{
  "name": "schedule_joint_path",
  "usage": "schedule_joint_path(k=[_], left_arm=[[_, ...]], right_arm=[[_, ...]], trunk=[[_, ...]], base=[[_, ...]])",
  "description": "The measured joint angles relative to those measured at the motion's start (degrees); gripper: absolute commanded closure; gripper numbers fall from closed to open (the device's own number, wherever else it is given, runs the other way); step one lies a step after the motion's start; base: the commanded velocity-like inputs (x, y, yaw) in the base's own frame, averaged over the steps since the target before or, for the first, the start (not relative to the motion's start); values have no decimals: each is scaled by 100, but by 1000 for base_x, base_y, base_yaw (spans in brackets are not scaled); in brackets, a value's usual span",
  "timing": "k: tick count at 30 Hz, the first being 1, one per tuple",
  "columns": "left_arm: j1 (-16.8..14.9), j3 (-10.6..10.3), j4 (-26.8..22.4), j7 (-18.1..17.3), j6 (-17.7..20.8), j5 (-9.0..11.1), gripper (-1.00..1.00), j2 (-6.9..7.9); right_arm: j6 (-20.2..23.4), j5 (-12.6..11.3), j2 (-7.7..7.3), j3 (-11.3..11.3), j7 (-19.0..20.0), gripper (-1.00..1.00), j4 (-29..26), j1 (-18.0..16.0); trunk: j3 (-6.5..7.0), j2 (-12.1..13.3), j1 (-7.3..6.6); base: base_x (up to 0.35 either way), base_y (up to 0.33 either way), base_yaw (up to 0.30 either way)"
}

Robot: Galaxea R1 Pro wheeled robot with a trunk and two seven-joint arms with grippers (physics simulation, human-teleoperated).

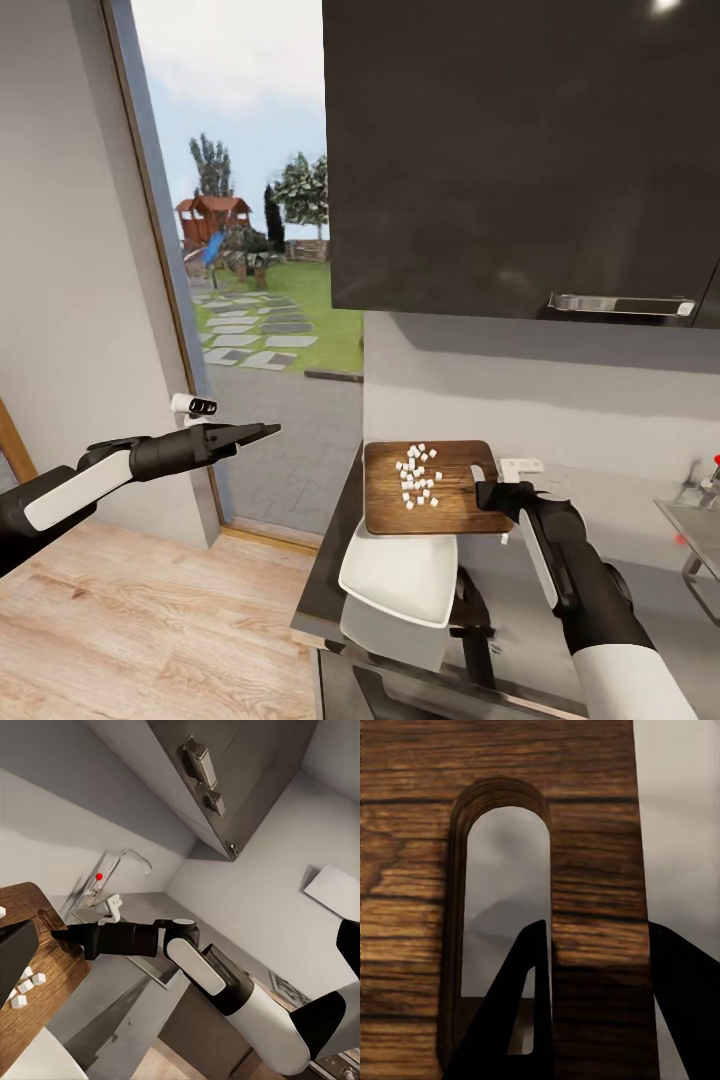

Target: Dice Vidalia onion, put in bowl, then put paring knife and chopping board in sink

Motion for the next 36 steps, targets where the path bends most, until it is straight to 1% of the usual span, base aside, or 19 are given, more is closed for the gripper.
schedule_joint_path(k=[13, 18, 36], left_arm=[[0, 0, 2, 0, 0, 0, -100, 0], [0, 4, 3, 1, 1, 0, -100, 0], [0, 2, 1, 0, 2, 0, -100, 0]], right_arm=[[11, 6, -2, 0, 4, 100, -205, 0], [87, -9, 1, 1, 6, 100, -315, 0], [155, 7, -5, -1, -2, 100, -421, 0]], trunk=[[0, 0, 0], [0, 0, 0], [0, 0, 0]], base=[[0, 0, 0], [0, 0, 0], [0, 0, 0]])
